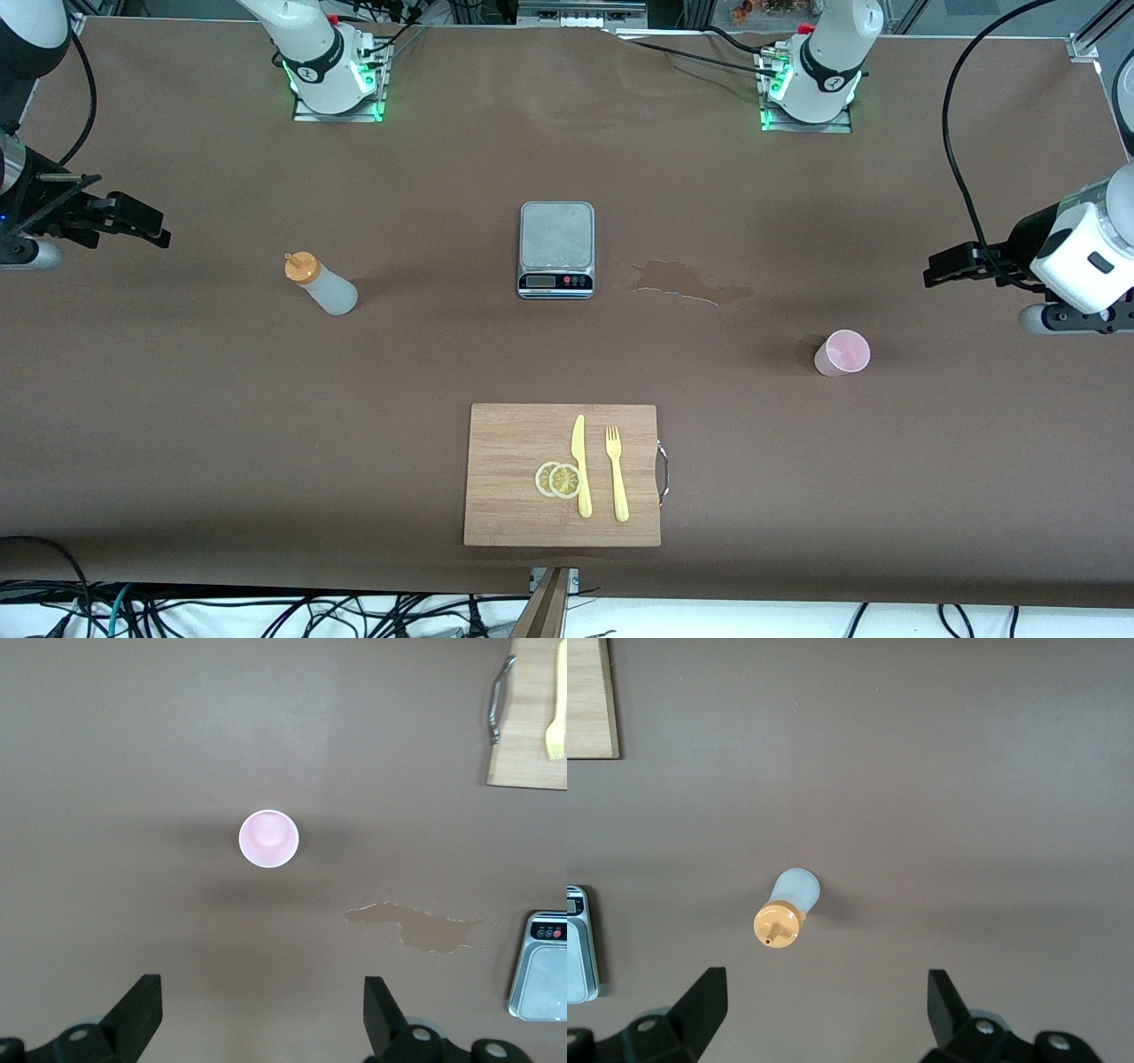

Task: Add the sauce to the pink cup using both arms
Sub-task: 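Lower the left gripper over the pink cup and grasp it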

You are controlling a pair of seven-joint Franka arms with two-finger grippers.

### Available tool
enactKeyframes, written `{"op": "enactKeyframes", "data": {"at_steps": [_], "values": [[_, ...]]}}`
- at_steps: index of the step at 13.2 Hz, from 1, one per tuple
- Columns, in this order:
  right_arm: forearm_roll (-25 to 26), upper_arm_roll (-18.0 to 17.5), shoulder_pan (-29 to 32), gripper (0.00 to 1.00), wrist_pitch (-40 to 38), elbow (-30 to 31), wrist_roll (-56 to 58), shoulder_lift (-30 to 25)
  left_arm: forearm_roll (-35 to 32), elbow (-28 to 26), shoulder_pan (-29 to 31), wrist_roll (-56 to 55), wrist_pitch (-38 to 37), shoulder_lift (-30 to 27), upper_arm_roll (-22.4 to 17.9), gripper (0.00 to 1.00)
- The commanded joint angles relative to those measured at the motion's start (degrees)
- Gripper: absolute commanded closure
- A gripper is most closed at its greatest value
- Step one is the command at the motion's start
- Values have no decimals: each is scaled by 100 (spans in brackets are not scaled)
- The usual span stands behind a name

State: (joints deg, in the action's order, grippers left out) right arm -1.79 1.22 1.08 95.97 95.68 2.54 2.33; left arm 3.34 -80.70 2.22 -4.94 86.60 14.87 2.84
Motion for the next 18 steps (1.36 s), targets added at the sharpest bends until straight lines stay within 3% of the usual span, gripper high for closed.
{"op": "enactKeyframes", "data": {"at_steps": [1,3,5,7,12,18], "values": [[29,-16,-20,0,1,74,-17,-110,70,-174,130,177,85,217,-11,0],[20,-8,-20,0,-8,74,-17,-110,61,-375,129,369,295,349,-20,0],[29,-8,-20,0,-8,74,-17,-110,-8,-883,130,1018,1039,411,-29,0],[29,-8,-20,0,-8,74,-17,-110,-53,-1402,156,1091,1848,490,-38,0],[20,-16,-20,0,-8,83,-8,-110,-53,-2220,156,1100,3045,789,-38,0],[-15,-8,-11,0,-8,74,-61,-93,-62,-2371,165,1100,3547,1105,-135,1]]}}
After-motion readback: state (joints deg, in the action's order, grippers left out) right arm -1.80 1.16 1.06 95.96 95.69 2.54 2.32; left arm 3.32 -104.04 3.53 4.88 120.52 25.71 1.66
